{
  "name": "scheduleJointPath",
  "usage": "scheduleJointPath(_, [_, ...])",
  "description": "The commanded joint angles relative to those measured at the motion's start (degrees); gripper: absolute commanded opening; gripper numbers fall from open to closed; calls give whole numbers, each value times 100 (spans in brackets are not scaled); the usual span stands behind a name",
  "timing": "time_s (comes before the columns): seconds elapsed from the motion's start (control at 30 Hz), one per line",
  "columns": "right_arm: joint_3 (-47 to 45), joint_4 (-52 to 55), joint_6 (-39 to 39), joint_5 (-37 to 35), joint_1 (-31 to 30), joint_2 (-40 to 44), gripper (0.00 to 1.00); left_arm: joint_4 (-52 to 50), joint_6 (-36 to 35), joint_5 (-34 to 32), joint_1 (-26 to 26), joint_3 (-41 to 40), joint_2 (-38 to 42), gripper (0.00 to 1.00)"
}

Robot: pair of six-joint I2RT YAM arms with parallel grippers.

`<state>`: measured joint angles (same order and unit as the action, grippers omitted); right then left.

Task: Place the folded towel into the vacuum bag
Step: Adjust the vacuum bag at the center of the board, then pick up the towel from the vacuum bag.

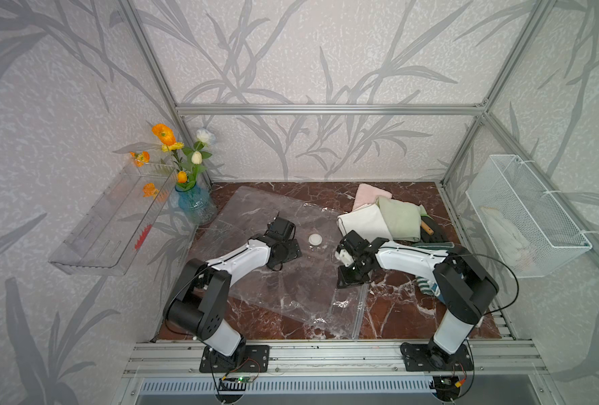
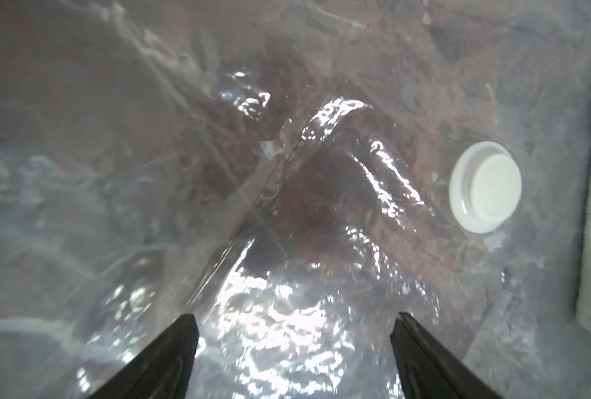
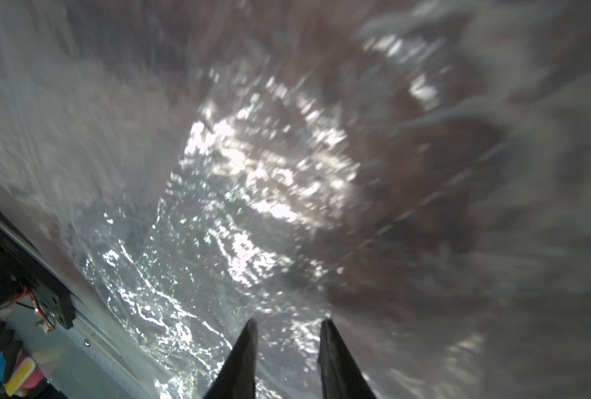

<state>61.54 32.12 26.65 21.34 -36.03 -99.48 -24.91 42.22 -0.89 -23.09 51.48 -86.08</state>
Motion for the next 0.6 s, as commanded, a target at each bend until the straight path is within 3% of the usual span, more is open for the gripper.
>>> scheduleJointPath(0.0, [354,334,-133,-235,946,658,45,-990,155,-359,183,-388,935,92])
scheduleJointPath(0.1, [482,532,-81,-978,1770,916,59,-1000,199,-434,486,-773,1655,92])
scheduleJointPath(0.2, [375,405,11,-1288,2469,1073,70,-1251,75,-359,545,-613,1782,92])
scheduleJointPath(0.3, [611,384,-263,-1707,2601,816,78,-1380,39,-171,546,-508,1680,92])
scheduleJointPath(0.43, [1037,536,-495,-1708,2619,-10,80,-993,61,-22,551,-622,1654,92])
scheduleJointPath(0.57, [914,38,-435,-1402,2619,-293,79,-845,71,172,551,-584,1625,92])
